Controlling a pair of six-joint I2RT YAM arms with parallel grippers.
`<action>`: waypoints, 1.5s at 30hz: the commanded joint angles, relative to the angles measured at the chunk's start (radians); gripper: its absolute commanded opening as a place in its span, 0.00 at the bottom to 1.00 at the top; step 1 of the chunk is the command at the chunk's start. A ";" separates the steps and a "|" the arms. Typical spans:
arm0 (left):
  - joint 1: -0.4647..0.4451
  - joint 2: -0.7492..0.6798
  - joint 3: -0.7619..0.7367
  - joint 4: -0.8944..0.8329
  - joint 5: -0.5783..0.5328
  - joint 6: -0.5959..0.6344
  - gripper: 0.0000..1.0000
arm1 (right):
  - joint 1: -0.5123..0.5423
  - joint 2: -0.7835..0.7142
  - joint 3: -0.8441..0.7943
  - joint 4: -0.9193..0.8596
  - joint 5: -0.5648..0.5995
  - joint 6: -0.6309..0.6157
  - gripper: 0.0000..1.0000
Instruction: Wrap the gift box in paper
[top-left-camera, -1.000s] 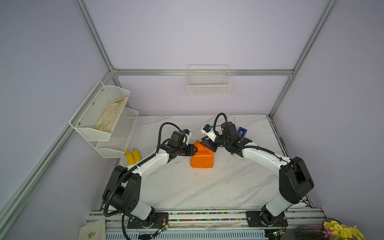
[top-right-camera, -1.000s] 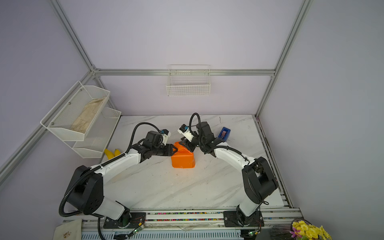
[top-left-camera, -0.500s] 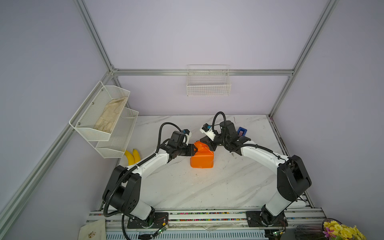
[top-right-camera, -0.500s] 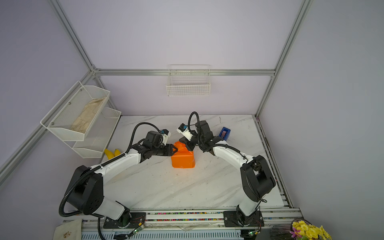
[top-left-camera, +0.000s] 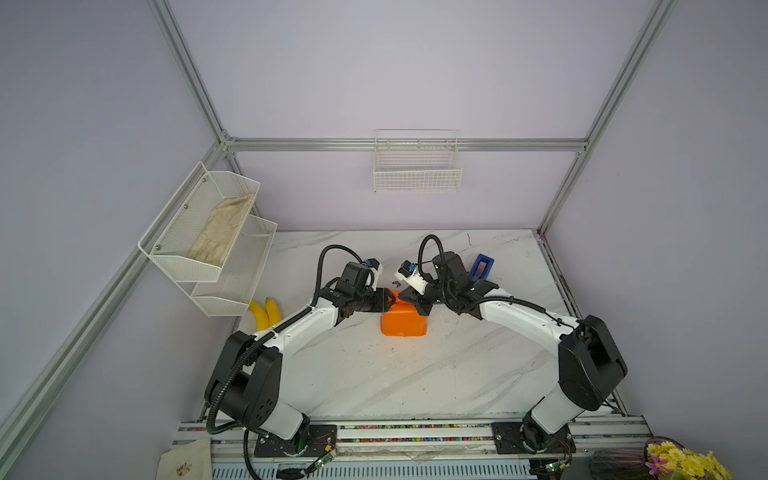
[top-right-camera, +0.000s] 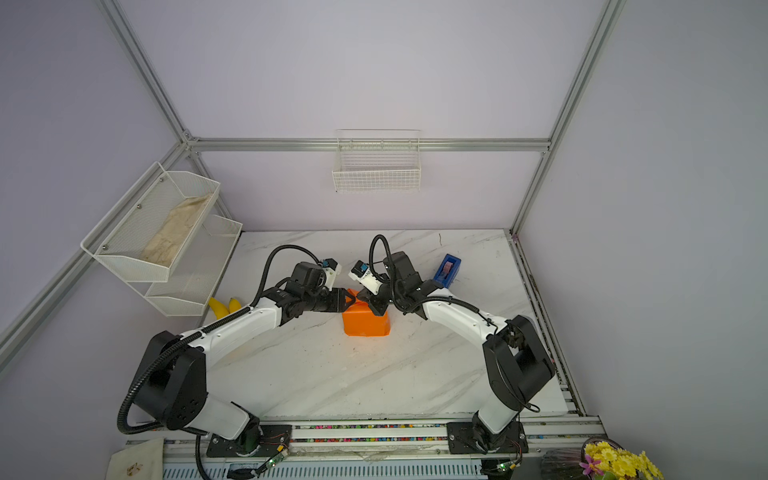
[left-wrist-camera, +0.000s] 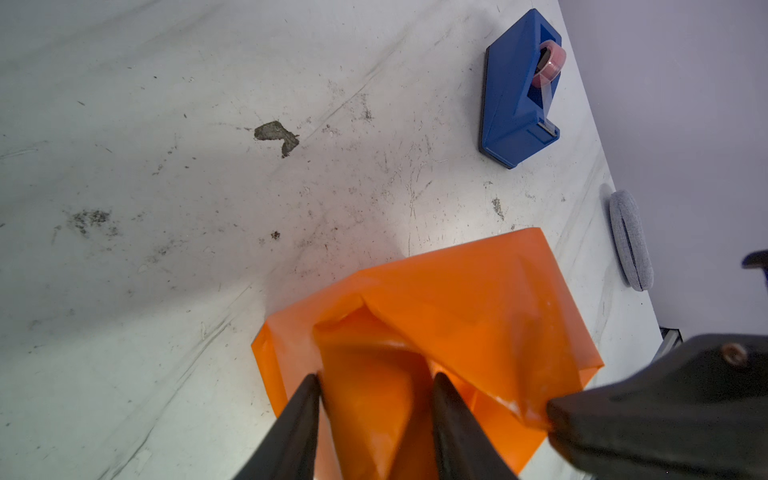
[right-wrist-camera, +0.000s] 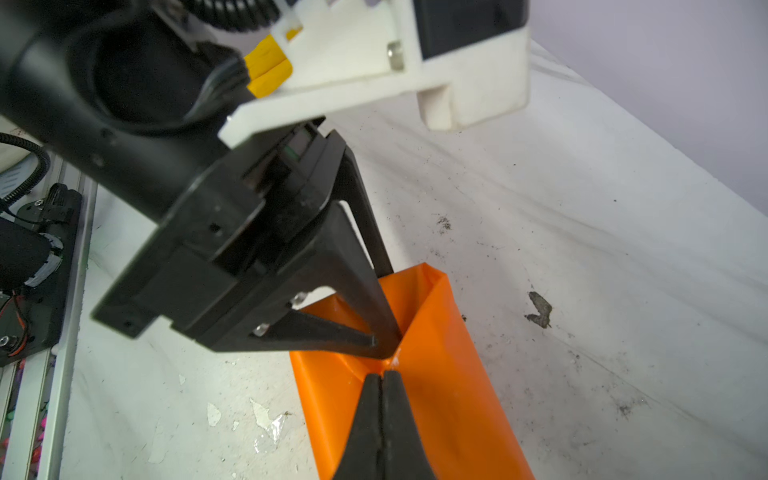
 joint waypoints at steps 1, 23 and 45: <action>-0.039 0.066 -0.083 -0.265 -0.045 0.015 0.43 | 0.015 -0.055 -0.050 0.007 -0.009 0.027 0.00; -0.033 -0.203 0.017 -0.423 0.011 -0.044 0.48 | 0.017 -0.023 -0.090 0.017 -0.006 0.042 0.00; 0.122 -0.127 0.114 -0.176 0.152 -0.159 0.57 | 0.013 0.107 0.020 -0.006 0.019 0.065 0.00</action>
